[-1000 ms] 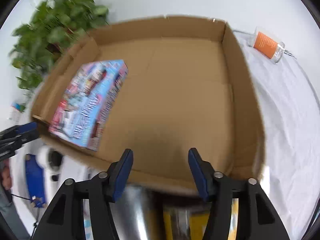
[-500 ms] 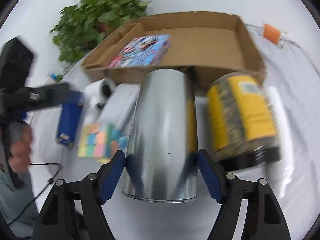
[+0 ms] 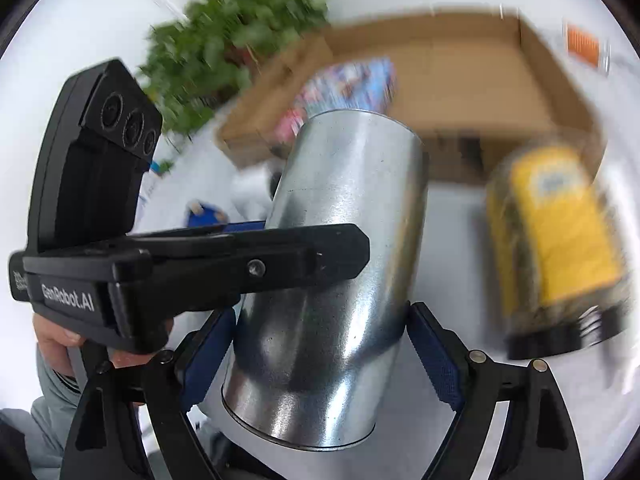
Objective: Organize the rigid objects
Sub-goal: 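Grasp the silver can with the right gripper and place it in the box lid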
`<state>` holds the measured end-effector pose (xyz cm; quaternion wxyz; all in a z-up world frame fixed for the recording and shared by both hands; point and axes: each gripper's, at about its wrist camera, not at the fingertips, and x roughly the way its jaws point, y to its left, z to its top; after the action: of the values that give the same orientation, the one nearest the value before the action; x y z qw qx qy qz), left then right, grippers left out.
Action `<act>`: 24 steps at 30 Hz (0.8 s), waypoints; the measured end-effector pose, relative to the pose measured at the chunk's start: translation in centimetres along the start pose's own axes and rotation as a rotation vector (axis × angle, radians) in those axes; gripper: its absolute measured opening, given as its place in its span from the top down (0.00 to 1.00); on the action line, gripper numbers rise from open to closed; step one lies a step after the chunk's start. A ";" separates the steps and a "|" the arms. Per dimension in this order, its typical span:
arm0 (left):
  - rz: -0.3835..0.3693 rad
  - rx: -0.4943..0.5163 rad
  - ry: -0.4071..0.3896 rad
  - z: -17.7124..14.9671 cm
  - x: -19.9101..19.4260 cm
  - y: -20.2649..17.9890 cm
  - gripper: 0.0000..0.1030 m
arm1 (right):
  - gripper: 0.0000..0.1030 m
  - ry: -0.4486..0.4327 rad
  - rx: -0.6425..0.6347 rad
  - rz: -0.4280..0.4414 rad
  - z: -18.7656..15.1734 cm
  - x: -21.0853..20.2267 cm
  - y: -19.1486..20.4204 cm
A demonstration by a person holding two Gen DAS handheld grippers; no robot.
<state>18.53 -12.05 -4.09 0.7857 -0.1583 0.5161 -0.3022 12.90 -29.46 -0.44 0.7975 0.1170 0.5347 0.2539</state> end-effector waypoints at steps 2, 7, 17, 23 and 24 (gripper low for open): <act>0.012 0.046 -0.079 1.9 -2.0 -1.7 0.18 | 0.17 -0.074 -0.030 0.005 2.1 -2.8 0.8; 0.051 0.104 -0.177 10.1 -4.3 -2.9 0.18 | 0.17 -0.152 -0.089 0.017 10.0 -5.2 0.8; 0.002 -0.077 0.016 17.1 5.6 6.6 0.19 | 0.20 0.032 0.005 -0.011 17.7 4.0 -7.0; 0.075 -0.053 0.098 15.3 9.1 7.8 0.22 | 0.17 0.123 0.096 -0.013 15.3 7.7 -9.3; 0.089 -0.048 0.106 15.0 9.0 7.6 0.22 | 0.18 0.133 0.104 -0.004 14.9 7.3 -9.3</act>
<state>37.09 -12.92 -8.50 0.7657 -0.1379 0.5707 -0.2626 31.28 -32.18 -4.47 0.7536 0.1401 0.5992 0.2312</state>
